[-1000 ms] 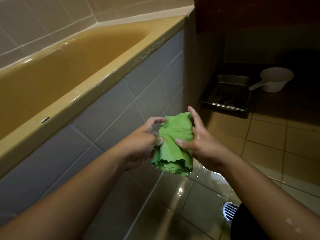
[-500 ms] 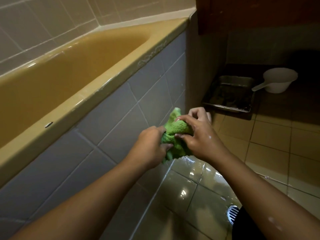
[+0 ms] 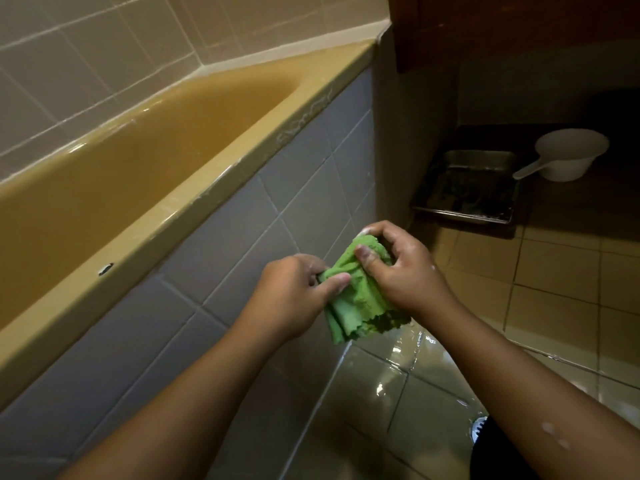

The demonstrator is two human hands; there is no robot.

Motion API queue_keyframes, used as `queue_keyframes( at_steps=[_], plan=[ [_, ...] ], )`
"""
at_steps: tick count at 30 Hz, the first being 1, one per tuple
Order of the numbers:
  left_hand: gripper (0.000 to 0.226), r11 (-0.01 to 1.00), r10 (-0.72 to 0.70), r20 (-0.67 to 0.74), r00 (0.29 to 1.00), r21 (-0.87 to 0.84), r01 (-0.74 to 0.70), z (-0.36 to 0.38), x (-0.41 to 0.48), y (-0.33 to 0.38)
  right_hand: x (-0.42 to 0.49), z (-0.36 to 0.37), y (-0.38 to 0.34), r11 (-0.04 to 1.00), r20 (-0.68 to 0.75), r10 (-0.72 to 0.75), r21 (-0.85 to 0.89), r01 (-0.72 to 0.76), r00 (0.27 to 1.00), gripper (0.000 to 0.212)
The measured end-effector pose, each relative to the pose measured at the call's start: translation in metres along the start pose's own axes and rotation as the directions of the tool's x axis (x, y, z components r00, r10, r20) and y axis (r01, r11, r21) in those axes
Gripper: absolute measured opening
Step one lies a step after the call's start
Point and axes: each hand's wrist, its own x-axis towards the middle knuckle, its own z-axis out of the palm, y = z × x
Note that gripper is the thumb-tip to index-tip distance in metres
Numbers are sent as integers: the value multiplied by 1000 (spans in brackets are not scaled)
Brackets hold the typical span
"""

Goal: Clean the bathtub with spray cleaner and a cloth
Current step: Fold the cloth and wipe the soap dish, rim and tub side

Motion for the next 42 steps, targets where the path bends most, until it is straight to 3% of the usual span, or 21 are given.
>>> queue_keyframes(
  at_steps=[2,4,7,9,12,16,21,25,28,32,36,38,40,42],
  plan=[
    [35,999,-35,-28,999,31,35,6,-2,3,4,5,-2,989,-79,63,141,-52,995,13],
    [30,995,-97,37,995,-3,98,22,-4,2,4,12,5,964,-90,166,226,-142,982,18],
    [20,988,-152,188,970,11,153,49,-9,-9,-16,23,48,948,11,313,-68,-312,950,12],
    [17,987,-158,243,957,21,158,65,-12,-16,-33,25,75,872,149,453,-279,-402,879,9],
    [15,991,-136,323,937,49,127,92,-16,-19,-42,27,93,810,219,560,-347,-473,799,6],
    [19,987,-156,397,905,93,129,135,-14,-22,-55,31,116,708,206,655,-503,-495,727,11],
    [23,970,-237,421,876,58,235,176,-12,-27,-75,39,163,541,107,757,-656,-527,645,15],
    [27,945,-295,446,845,7,327,200,-15,-38,-99,46,194,361,-7,838,-743,-563,546,59],
    [27,934,-319,449,835,-1,357,208,-14,-47,-110,52,207,432,-12,828,-624,-652,560,62],
    [24,913,-345,449,824,-43,406,204,-11,-55,-104,47,196,601,10,772,-337,-725,635,39],
    [51,880,-399,433,808,-67,471,185,-1,-53,-74,35,155,683,-42,731,34,-730,681,8],
    [73,822,-384,459,801,-226,523,171,4,-44,-56,29,130,687,-16,715,198,-699,699,5],
    [76,623,-358,467,808,-525,579,162,10,-38,-43,21,105,697,69,662,309,-647,746,8],
    [55,347,-304,491,817,-741,575,149,16,-30,-37,13,86,722,177,566,366,-588,805,27]
  ],
)
